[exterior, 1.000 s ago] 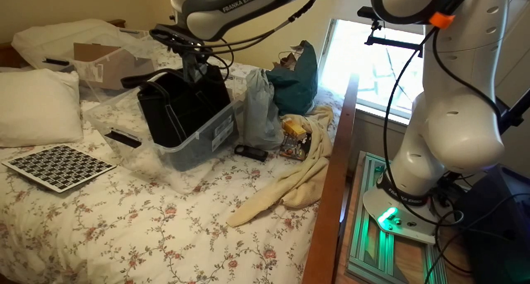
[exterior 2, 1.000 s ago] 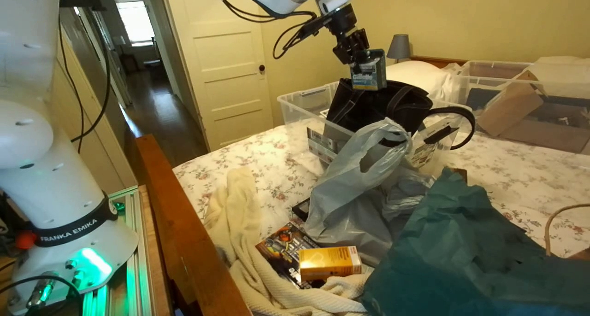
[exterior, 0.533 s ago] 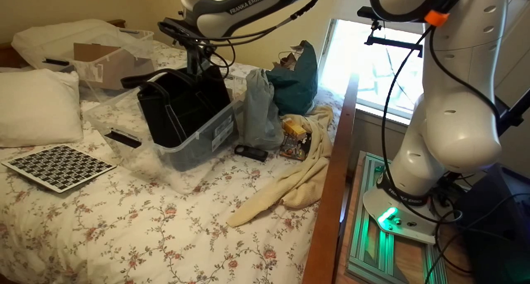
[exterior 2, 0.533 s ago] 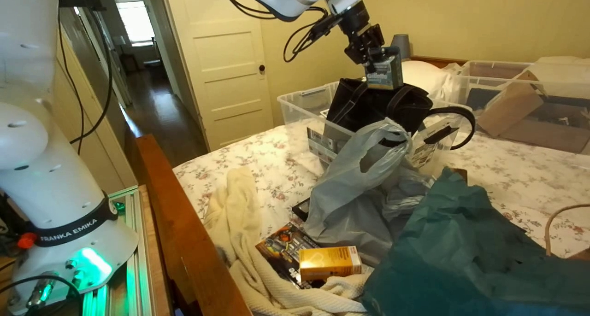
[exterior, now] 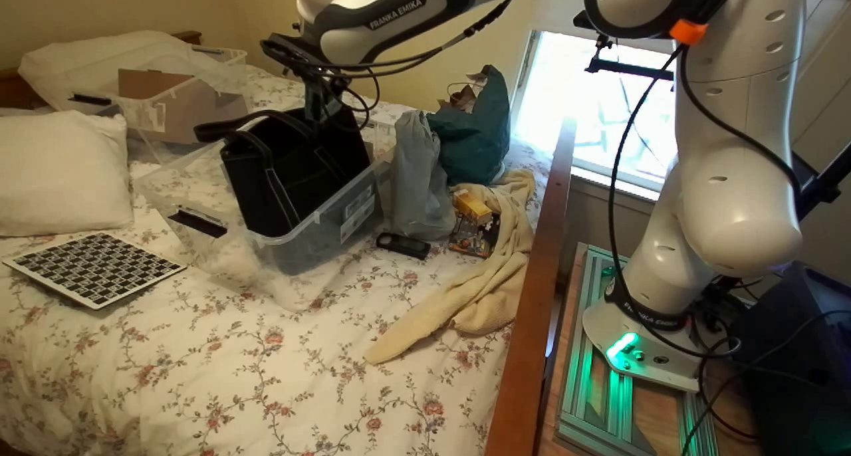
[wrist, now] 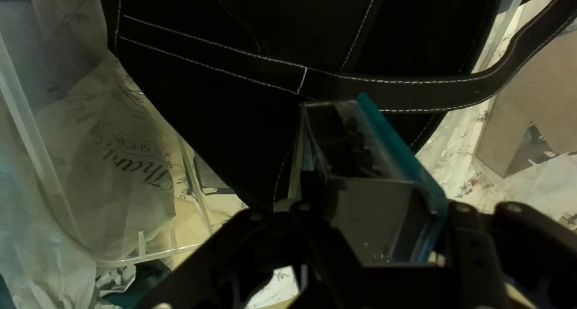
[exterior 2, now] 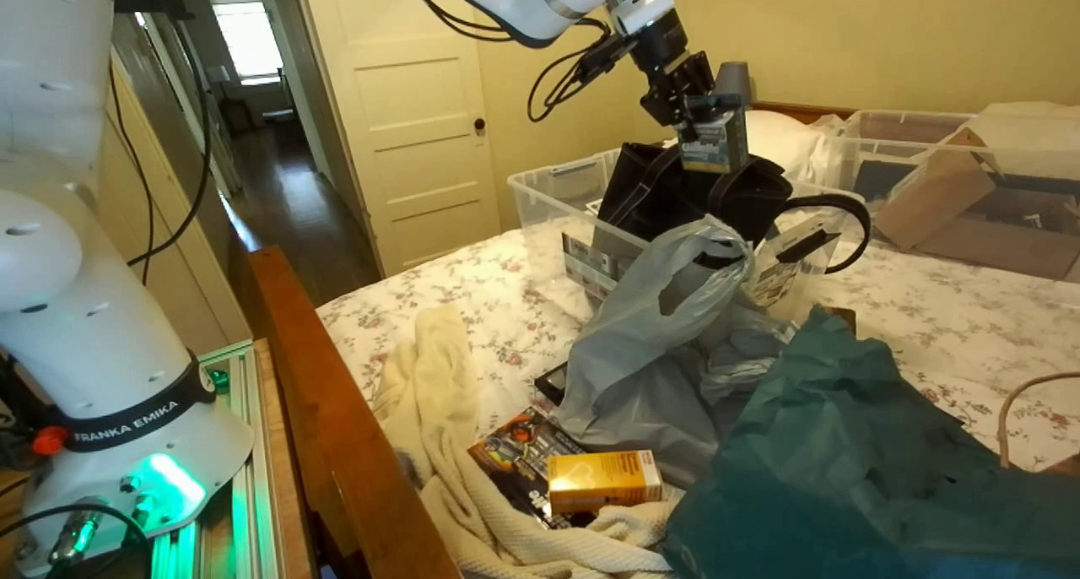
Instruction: Put the grey box inside the black bag.
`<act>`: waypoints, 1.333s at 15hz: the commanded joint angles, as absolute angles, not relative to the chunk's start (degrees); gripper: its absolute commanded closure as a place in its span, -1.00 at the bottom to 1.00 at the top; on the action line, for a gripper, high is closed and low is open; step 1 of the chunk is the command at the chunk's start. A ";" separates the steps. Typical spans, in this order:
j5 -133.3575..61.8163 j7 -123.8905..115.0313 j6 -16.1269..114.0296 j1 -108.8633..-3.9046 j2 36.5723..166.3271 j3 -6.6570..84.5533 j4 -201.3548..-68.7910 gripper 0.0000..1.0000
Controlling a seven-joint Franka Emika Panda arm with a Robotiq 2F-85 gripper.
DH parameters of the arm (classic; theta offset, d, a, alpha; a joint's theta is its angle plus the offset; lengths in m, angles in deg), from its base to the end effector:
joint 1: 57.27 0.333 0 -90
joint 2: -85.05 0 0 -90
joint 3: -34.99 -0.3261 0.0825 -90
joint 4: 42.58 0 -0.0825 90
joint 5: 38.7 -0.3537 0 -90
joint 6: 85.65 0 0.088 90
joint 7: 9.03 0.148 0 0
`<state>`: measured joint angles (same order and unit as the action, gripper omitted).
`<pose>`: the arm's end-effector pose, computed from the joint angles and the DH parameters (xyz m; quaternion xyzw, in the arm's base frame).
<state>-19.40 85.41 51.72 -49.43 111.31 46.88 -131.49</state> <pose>0.7099 -0.0394 0.4180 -0.7144 0.6492 -0.2606 0.0105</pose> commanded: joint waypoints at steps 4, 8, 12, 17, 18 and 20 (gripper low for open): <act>-26.02 84.69 50.59 -53.70 117.32 45.64 -124.27 0.73; -30.11 83.35 51.02 -55.62 120.26 44.89 -120.21 0.73; -32.38 83.03 51.05 -56.12 122.43 44.60 -116.77 0.73; -34.05 83.01 49.52 -56.90 128.53 44.72 -110.56 0.73; -34.25 83.11 48.97 -57.01 129.62 44.82 -109.45 0.73; -34.27 83.85 46.32 -56.94 131.43 45.35 -107.10 0.73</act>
